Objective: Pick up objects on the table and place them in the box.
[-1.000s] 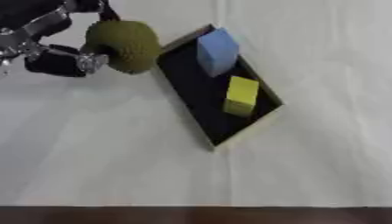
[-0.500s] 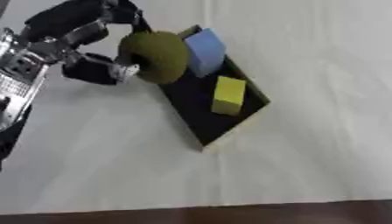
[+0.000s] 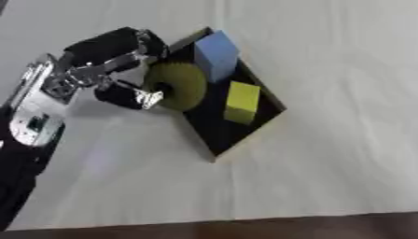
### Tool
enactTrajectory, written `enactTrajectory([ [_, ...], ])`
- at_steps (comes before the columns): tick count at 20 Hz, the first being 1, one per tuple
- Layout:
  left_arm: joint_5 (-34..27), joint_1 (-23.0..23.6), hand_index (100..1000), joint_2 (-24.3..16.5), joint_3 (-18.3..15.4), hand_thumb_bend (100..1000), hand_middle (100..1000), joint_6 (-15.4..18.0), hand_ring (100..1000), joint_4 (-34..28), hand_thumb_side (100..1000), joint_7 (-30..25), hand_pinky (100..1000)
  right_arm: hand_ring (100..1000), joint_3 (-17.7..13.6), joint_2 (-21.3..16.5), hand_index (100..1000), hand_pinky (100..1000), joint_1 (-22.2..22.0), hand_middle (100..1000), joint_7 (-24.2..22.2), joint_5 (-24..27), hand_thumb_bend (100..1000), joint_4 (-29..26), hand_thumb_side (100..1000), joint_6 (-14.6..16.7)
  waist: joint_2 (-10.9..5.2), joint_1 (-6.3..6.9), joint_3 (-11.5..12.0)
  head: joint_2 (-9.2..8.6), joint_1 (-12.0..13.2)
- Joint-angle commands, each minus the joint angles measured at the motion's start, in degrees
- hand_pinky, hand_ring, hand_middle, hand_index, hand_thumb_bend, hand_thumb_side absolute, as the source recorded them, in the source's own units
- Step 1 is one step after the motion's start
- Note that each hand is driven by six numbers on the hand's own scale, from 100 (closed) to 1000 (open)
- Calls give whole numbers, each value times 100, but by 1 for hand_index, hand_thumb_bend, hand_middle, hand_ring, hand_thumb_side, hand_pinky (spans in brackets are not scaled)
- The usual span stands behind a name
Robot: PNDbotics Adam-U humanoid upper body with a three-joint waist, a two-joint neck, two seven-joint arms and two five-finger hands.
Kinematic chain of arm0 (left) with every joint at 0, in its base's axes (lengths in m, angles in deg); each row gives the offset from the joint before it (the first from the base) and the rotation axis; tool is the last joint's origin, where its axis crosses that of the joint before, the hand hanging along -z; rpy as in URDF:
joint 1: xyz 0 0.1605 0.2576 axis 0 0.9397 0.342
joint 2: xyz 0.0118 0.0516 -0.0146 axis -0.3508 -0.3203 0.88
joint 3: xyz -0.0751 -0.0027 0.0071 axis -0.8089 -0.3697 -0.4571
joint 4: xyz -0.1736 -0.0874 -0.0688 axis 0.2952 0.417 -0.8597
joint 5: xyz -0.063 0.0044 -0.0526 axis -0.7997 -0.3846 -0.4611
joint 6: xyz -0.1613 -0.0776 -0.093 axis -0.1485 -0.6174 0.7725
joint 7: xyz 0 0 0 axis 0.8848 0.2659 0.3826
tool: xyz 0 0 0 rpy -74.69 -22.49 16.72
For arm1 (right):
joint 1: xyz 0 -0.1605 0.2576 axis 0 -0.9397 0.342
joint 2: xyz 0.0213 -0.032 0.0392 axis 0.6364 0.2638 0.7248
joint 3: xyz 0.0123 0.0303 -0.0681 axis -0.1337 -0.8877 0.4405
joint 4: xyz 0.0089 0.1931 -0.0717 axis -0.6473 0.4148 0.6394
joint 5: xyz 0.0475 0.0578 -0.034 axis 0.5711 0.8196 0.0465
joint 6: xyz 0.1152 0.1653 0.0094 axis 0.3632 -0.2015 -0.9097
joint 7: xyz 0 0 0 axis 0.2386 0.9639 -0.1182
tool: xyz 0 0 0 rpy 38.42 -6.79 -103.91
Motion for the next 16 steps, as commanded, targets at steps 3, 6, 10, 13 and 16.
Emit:
enactTrajectory([
  [3,253,-91,816,73,-120,100,544,53,744,72,260,119,793,762,-117,-79,751,866,-1,611,1,45,100,-83,528,-6,-126,-7,1,-68,13],
  [6,289,-89,872,107,-152,100,598,10,787,46,472,225,828,761,-131,-58,751,866,-26,611,3,51,100,-83,528,-19,-127,-9,2,-71,11],
  [10,309,-66,920,115,-186,100,722,-61,871,-73,721,396,897,761,-153,-41,750,866,-57,611,5,52,100,-83,530,-27,-130,-13,7,-75,12],
  [13,352,-39,931,95,-234,100,750,-81,890,-236,762,533,914,761,-163,-32,750,866,-76,610,7,54,100,-83,530,-32,-139,-12,22,-77,5],
  [16,340,28,928,47,-313,100,747,-108,891,-464,717,703,916,761,-169,-25,751,866,-82,611,11,57,100,-83,529,-31,-157,-8,32,-74,-3],
])
